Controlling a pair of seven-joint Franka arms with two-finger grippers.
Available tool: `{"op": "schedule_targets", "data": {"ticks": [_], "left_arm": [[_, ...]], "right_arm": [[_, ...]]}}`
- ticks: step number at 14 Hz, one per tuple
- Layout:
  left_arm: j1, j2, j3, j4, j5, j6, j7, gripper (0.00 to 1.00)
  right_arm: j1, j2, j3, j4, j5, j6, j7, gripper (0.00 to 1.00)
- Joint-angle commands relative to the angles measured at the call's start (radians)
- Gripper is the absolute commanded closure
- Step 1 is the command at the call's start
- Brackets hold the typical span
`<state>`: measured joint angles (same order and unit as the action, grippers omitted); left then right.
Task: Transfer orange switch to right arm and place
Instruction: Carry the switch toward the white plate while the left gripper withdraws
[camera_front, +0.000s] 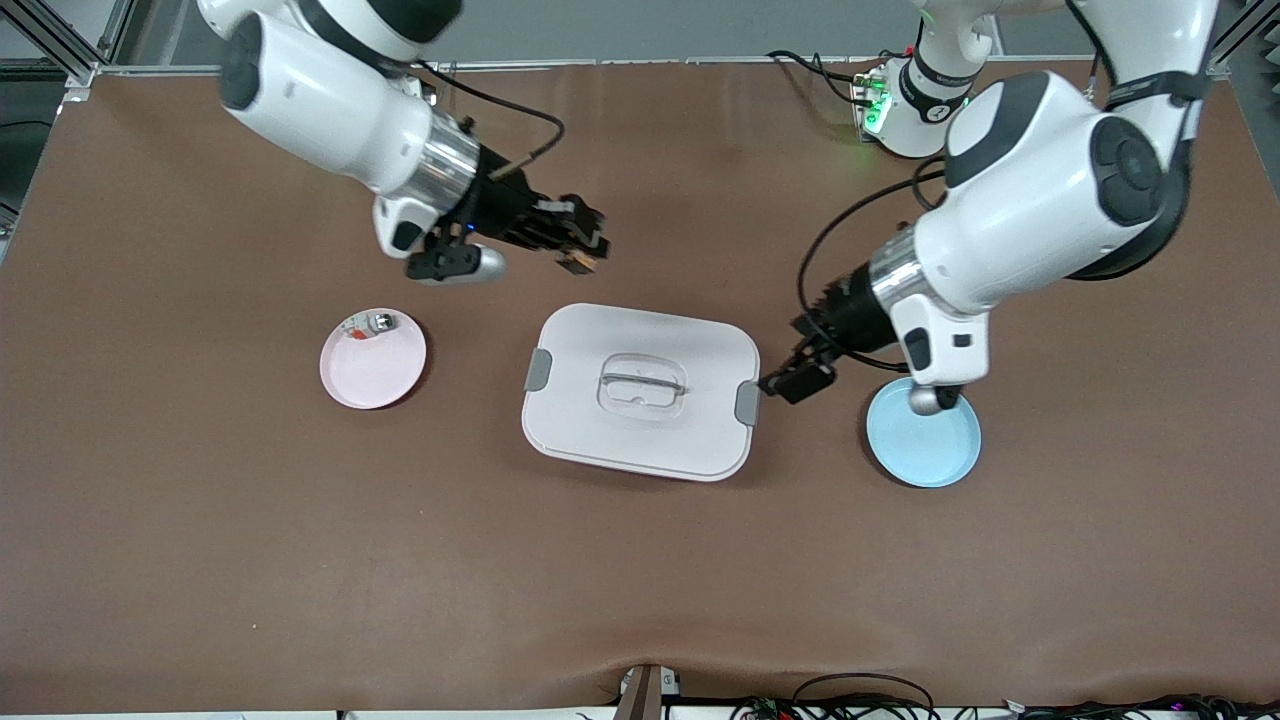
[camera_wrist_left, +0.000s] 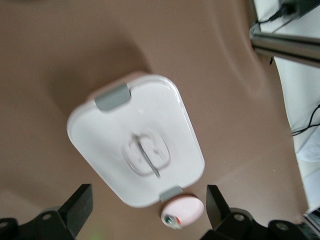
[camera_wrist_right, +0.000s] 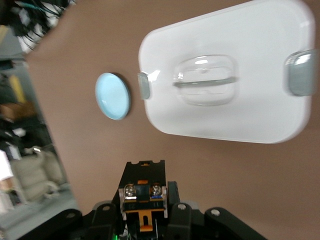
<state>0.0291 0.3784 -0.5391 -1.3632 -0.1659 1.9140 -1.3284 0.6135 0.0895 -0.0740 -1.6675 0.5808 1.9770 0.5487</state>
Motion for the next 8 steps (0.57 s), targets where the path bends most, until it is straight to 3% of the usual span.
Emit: {"op": "schedule_targets", "data": {"ticks": [1, 4, 8], "left_arm": [[0.052, -0.056, 0.002, -0.008, 0.098, -0.091, 0.165, 0.00], [0.145, -0.098, 0.004, -0.011, 0.144, -0.197, 0.415, 0.00], [0.247, -0.136, 0.004, -0.013, 0.213, -0.274, 0.656, 0.00]], "right_arm": [[-0.044, 0.010, 0.011, 0.123, -0.174, -0.206, -0.089, 1.00], [-0.086, 0.001, -0.009, 0.141, -0.263, -0.367, -0.316, 1.00], [-0.187, -0.027, -0.007, 0.135, -0.401, -0.466, -0.730, 1.00]]}}
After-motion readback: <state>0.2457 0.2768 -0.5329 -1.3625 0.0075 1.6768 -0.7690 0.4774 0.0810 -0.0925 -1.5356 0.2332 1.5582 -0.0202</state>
